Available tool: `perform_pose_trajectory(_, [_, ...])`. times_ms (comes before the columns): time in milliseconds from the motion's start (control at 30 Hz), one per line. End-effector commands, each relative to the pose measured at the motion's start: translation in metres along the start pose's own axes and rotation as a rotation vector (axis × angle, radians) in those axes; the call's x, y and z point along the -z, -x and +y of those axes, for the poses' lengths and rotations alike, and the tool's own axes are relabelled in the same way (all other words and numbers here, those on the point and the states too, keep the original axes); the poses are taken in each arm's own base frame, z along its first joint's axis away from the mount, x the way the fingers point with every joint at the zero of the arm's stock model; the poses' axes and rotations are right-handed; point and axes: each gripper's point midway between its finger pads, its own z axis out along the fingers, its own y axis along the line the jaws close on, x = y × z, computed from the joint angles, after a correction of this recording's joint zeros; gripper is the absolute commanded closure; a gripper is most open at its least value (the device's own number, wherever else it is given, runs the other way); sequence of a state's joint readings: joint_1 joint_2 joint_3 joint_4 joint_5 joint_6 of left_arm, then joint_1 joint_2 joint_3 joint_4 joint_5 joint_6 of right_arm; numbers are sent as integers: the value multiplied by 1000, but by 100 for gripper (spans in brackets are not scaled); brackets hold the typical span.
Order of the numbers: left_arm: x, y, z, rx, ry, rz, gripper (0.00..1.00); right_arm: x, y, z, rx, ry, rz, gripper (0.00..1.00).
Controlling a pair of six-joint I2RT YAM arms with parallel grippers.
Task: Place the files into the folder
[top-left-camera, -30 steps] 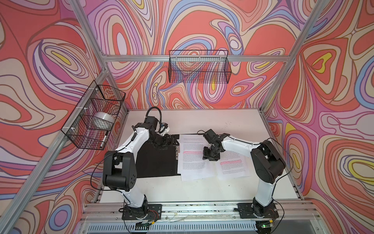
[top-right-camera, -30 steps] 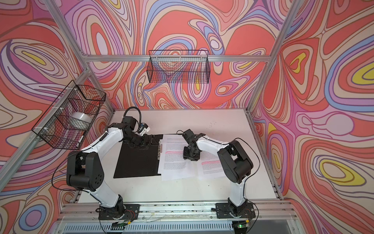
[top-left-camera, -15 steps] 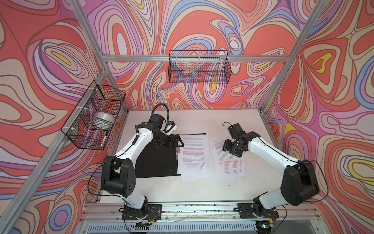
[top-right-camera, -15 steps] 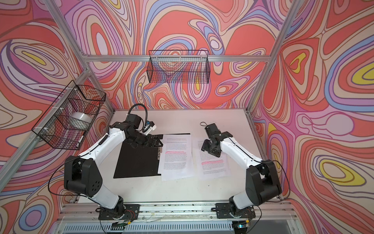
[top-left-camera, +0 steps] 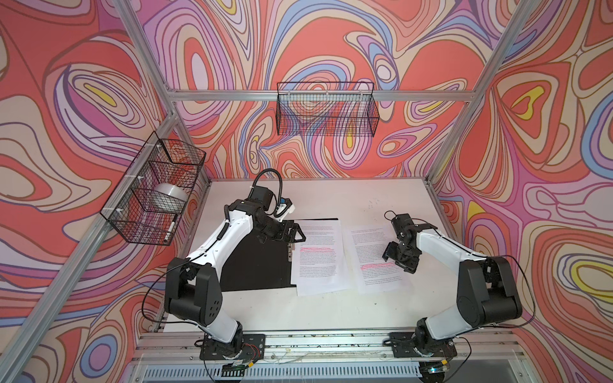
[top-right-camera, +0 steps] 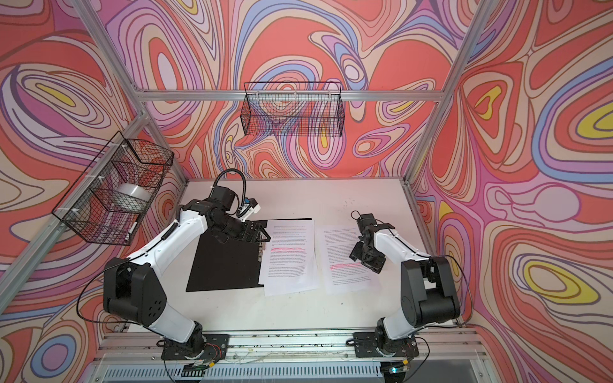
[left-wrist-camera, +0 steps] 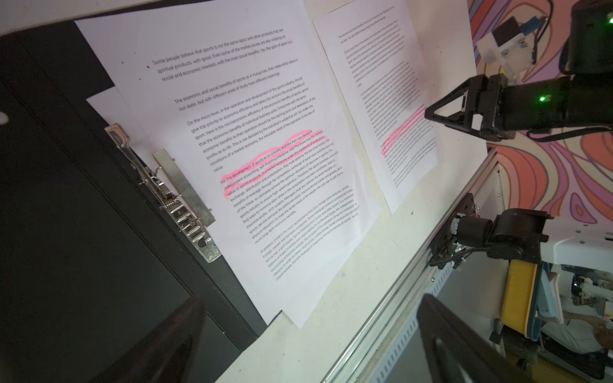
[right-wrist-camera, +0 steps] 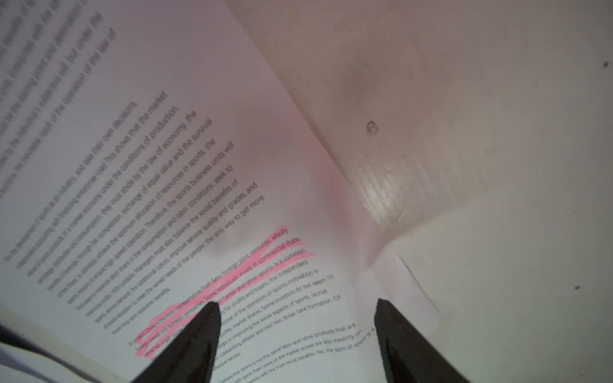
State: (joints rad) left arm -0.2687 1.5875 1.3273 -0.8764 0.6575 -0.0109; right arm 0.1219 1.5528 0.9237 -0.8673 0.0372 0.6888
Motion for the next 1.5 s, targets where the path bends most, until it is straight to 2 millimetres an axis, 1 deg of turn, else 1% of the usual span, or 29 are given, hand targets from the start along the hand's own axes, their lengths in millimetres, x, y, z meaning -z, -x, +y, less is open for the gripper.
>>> perform_pose_trajectory(0, [4, -2, -6, -17, -11, 7, 0, -11, 0, -9, -4, -29, 3, 23])
perform_pose_trajectory(200, [0, -6, -4, -5, -15, 19, 0, -32, -8, -17, -29, -23, 45, 23])
perform_pose_trajectory(400, [-1, -7, -3, -2, -16, 21, 0, -43, -13, -20, -52, -1, 63, 24])
perform_pose_trajectory(500, [-2, -7, -3, 4, -16, 21, 0, -49, -15, -22, -55, -7, 70, 29])
perform_pose_trajectory(667, [-4, -10, -2, 13, -19, 28, 0, -58, -16, -24, -48, -11, 80, 40])
perform_pose_trajectory(867, [-6, -14, 1, 17, -12, 38, 0, -58, -15, -24, -41, -7, 63, 53])
perform_pose_trajectory(933, [-6, -13, 1, 16, -11, 35, 0, -54, -13, -23, -35, 6, 50, 60])
perform_pose_trajectory(1033, [-4, -10, 0, 13, -6, 27, 0, -45, -10, -20, -25, 32, 30, 72])
perform_pose_trajectory(1067, [-4, -9, 1, 16, -1, 24, 0, -40, -8, -18, -22, 42, 16, 79])
perform_pose_trajectory(1133, [-4, -6, 5, 33, 21, 17, 0, -29, -5, -16, -21, 63, -11, 88])
perform_pose_trajectory(1200, [-4, -3, 10, 43, 50, 10, 0, -16, -2, -10, -26, 106, -34, 91])
perform_pose_trajectory(1267, [-4, 1, 15, 43, 78, 7, 0, 0, 3, -1, -19, 160, -63, 97])
perform_pose_trajectory(1367, [0, 9, 18, 37, 109, -1, 0, 31, 13, 10, 4, 224, -111, 99])
perform_pose_trajectory(1467, [5, 16, 20, 41, 131, -19, 0, 58, 19, 23, 42, 301, -142, 100])
